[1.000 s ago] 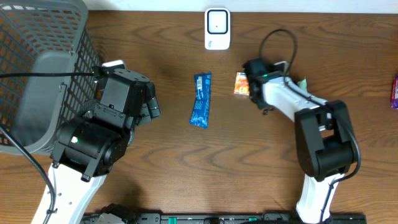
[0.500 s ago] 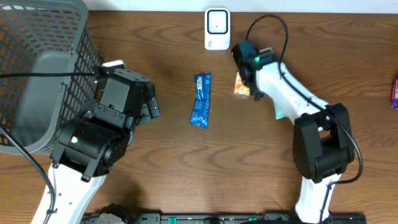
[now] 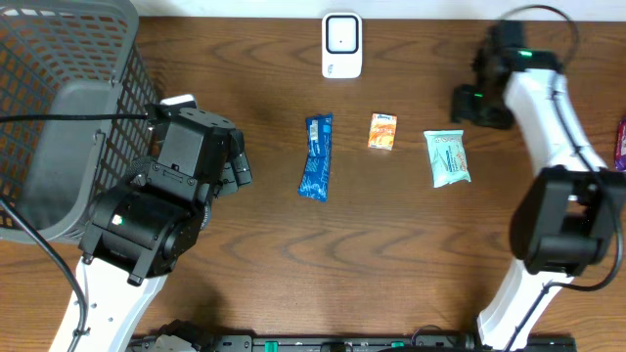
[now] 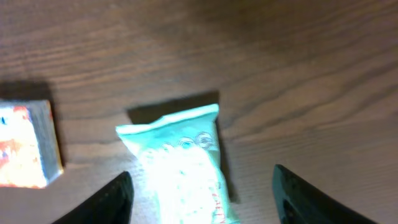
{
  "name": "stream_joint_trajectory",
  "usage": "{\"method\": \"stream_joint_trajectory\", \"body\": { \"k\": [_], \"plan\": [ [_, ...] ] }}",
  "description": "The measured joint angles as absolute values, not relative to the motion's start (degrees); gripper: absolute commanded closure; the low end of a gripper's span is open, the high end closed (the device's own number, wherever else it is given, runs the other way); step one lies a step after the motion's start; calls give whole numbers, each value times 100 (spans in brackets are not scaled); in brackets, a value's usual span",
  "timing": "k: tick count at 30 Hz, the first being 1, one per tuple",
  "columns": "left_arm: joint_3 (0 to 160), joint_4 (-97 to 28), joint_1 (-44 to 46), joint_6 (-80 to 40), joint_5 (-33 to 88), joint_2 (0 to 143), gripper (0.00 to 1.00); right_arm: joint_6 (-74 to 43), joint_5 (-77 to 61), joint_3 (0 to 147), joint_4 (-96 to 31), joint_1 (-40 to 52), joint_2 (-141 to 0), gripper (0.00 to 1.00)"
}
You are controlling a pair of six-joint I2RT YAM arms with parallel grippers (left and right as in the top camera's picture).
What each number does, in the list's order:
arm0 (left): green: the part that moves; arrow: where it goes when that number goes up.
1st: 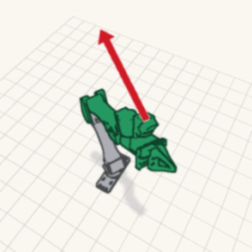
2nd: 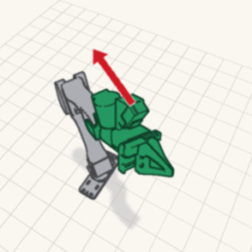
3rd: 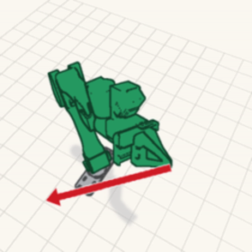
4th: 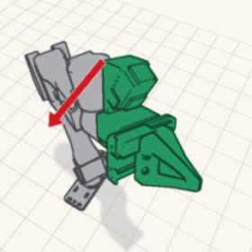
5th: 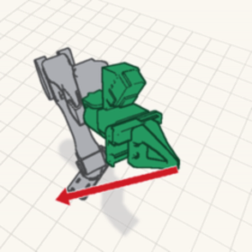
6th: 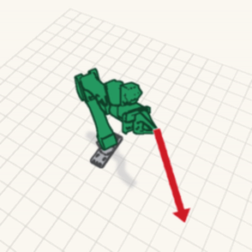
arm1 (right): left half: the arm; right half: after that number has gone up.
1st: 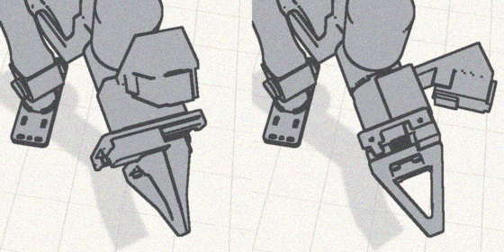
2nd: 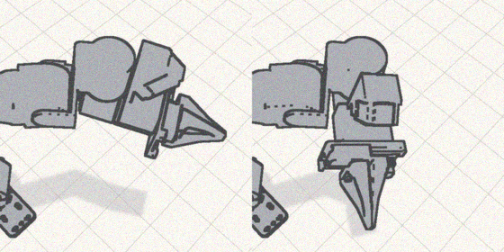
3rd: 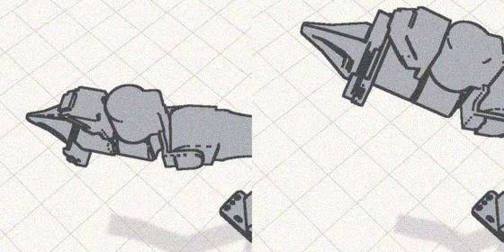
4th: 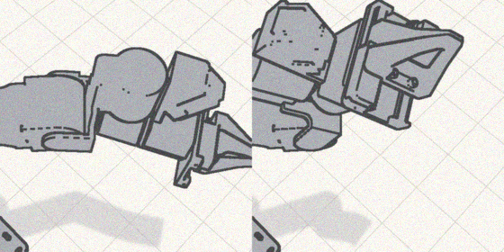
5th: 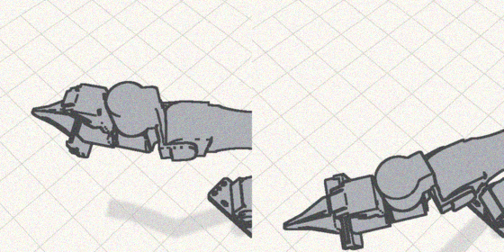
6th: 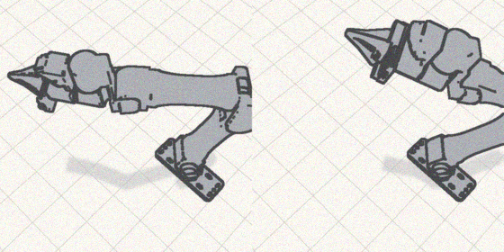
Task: Scan the item barcode
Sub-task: 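Grasp the wipes pack with the right gripper, then lift the wipes pack up to the scanner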
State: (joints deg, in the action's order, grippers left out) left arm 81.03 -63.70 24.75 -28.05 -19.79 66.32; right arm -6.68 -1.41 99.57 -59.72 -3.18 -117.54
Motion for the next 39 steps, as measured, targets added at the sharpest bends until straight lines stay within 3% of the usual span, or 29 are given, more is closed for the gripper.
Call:
{"method": "stream_joint_trajectory", "body": {
  "k": [5, 16, 20, 22, 23, 39],
  "plan": [
    [8103, -6370, 2475, -2805, -1979, 6632, 2, -102, -1422, 9336, -5721, -1122, -11754, 43],
    [8103, -6370, 2475, -2805, -1979, 6632, 2, 255, -3312, 7603, -4069, -1584, -11771, 43],
    [8103, -6368, 2475, -2805, -1979, 6632, 2, 261, -3634, 7273, -3570, -1584, -11725, 73],
    [8103, -6370, 2475, -2805, -1979, 6632, 2, 231, -3789, 7074, -3374, -1584, -11714, 96],
    [8103, -6368, 2475, -2805, -1979, 6632, 2, 200, -3892, 6989, -3297, -1584, -11710, 99],
    [8103, -6370, 2475, -2805, -1979, 6632, 2, -849, -4694, 7325, -3013, -1538, -11671, 99]
  ]
}}
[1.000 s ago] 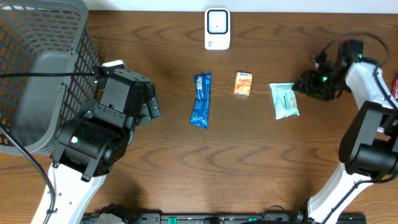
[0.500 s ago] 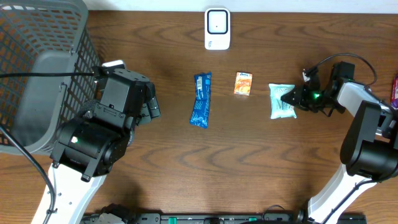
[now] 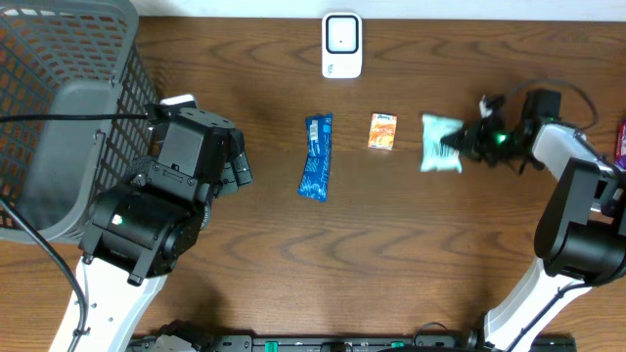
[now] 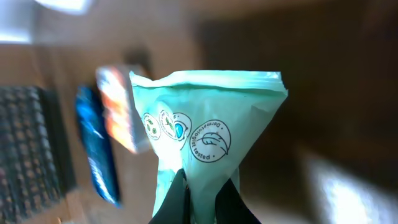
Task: Scan the item barcode
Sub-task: 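Lift the wipes pack up to the scanner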
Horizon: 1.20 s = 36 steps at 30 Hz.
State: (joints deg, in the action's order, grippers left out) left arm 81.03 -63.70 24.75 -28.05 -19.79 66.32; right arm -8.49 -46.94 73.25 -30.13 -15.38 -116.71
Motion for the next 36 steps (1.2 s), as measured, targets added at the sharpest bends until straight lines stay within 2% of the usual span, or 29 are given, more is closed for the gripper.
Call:
{"method": "stream_joint_trajectory", "body": {
  "k": [8, 14, 18, 23, 29, 36],
  "plan": [
    [8103, -6370, 2475, -2805, -1979, 6632, 2, -2290, -4556, 8149, -1144, -985, -11478, 99],
    [8103, -6366, 2475, -2805, -1979, 6632, 2, -3767, -3273, 8169, 165, 123, -11408, 99],
    [8103, -6370, 2475, -2805, -1979, 6632, 2, -4257, -2309, 8173, 974, 958, -11408, 99],
    [8103, -6368, 2475, -2805, -1979, 6632, 2, -4751, -1474, 8173, 1269, 1564, -11434, 99],
    [8103, -6368, 2475, -2805, -1979, 6632, 2, -5181, -1402, 8814, 1559, 1551, -12136, 99],
    [8103, -6370, 2475, -2805, -1979, 6632, 2, -5269, -1743, 10180, 679, 1525, -13408, 99]
  ]
}}
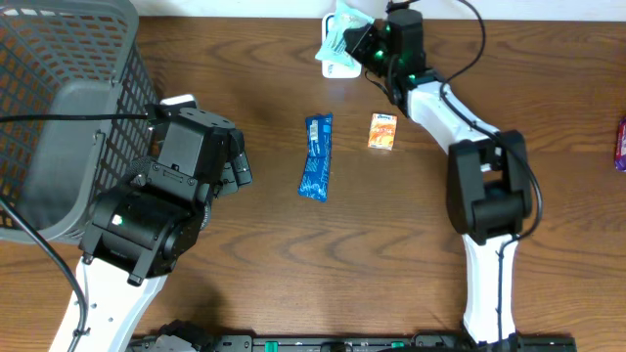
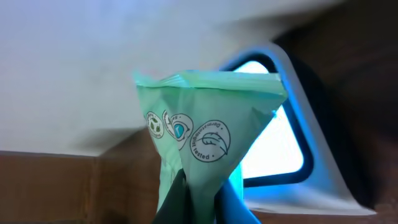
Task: Scan the item barcode
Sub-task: 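Lift the wipes pack up to the scanner, then carry the wipes pack right and set it off the table edge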
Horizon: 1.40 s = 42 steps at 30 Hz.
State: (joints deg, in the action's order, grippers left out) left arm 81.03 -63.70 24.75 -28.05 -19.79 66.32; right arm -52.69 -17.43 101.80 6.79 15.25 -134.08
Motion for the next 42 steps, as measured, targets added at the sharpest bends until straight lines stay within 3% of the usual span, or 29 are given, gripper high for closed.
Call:
{"method": "stream_joint_trajectory", "body": {
  "k": [15, 21, 30, 35, 42],
  "plan": [
    [8103, -6368, 2475, -2805, -1981, 6632, 2, -4735, -2425, 10503, 235, 1179, -13485, 99],
    [8103, -6368, 2475, -2805, -1979, 6632, 2, -4219, -2515, 10503, -1356, 99, -12860, 99],
    [8103, -6370, 2475, -2805, -1979, 6632, 2, -3015, -1675, 10617, -3894, -2252, -11649, 99],
    [8103, -6370, 2475, -2805, -1979, 6632, 2, -2119, -1564, 10613, -4488, -3013, -11778, 99],
    [8103, -6370, 2475, -2805, -1979, 6632, 2, -1039, -1546, 10610, -4401, -3450, -12031, 99]
  ]
}}
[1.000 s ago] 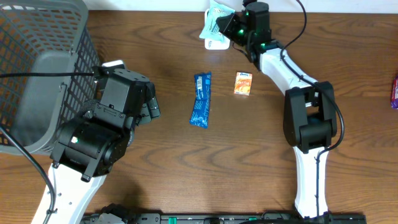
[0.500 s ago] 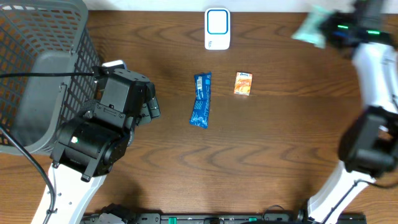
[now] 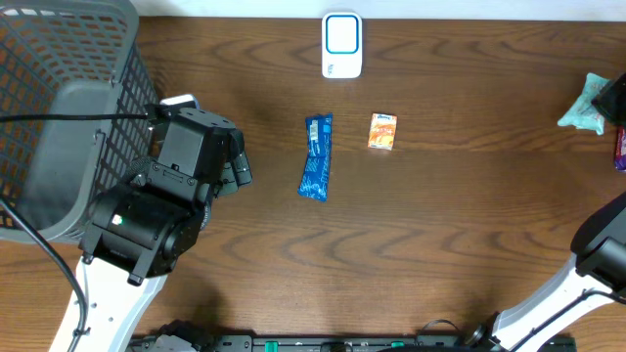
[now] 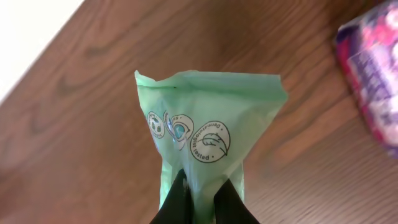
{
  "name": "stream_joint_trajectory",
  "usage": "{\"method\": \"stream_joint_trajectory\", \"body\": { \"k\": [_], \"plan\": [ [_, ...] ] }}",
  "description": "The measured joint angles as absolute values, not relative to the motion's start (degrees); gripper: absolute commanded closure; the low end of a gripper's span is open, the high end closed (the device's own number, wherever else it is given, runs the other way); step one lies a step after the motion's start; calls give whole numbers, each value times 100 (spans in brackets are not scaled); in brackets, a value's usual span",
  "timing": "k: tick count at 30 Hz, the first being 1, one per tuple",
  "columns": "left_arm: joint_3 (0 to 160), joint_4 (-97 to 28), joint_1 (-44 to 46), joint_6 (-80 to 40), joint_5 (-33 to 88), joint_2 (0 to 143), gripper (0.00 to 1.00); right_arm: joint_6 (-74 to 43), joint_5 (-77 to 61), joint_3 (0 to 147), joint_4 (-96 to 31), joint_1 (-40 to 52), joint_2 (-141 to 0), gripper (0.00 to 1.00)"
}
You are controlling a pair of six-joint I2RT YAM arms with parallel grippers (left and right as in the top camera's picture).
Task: Scan the item barcode
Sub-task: 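Carry the wipes pack right and set it off the table edge, then move the right gripper left to the orange Kleenex box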
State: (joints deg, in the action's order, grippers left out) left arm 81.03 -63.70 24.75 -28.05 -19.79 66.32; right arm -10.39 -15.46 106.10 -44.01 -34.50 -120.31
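Note:
A mint-green packet (image 3: 587,104) hangs over the table's far right edge, pinched at its lower end by my right gripper (image 4: 200,198). In the right wrist view the packet (image 4: 208,121) stands upright above the black fingers (image 4: 177,202), with round printed emblems facing the camera. The white scanner (image 3: 341,44) with its blue window stands at the back centre, far from the packet. My left gripper (image 3: 239,161) rests at the left by the basket, fingers apart and holding nothing.
A purple packet (image 3: 620,145) lies at the right edge, just beside the held packet; the right wrist view shows that purple packet (image 4: 371,81) too. A blue bar (image 3: 315,157) and an orange box (image 3: 382,131) lie mid-table. A grey wire basket (image 3: 59,108) fills the left.
The right gripper, still shut on the green packet, was at the scanner's window and is now at the far right edge over bare wood, next to the purple packet.
The right gripper stood open over the green packet lying right of the orange box. Then it was shut on the packet, lifted off the table. Then it held the packet against the scanner's lit window. Now the packet is at the far right. The left arm never moved.

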Motion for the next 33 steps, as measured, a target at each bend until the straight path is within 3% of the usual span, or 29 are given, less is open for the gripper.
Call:
{"method": "stream_joint_trajectory", "body": {
  "k": [3, 5, 8, 10, 12, 13, 22, 33],
  "plan": [
    [8103, -6370, 2475, -2805, -1979, 6632, 2, -740, -1251, 10610, -4254, -3448, -12184, 98],
    [8103, -6368, 2475, -2805, -1979, 6632, 2, -545, -956, 10610, -4189, -3448, -12326, 90],
    [8103, -6368, 2475, -2805, -1979, 6632, 2, -191, -565, 10610, -4112, -3448, -12540, 87],
    [8103, -6368, 2475, -2805, -1979, 6632, 2, -58, -207, 10610, -4084, -3448, -12663, 66],
    [8103, -6368, 2475, -2805, -1979, 6632, 2, 27, 150, 10606, -4058, -3448, -12713, 36],
    [8103, -6368, 2475, -2805, -1979, 6632, 2, 69, 305, 10602, -4049, -3448, -12715, 31],
    [8103, -6368, 2475, -2805, -1979, 6632, 2, 115, 449, 10602, -4331, -3444, -12711, 29],
    [8103, -6368, 2475, -2805, -1979, 6632, 2, 113, -3389, 10602, -4508, -2880, -12711, 32]
  ]
}}
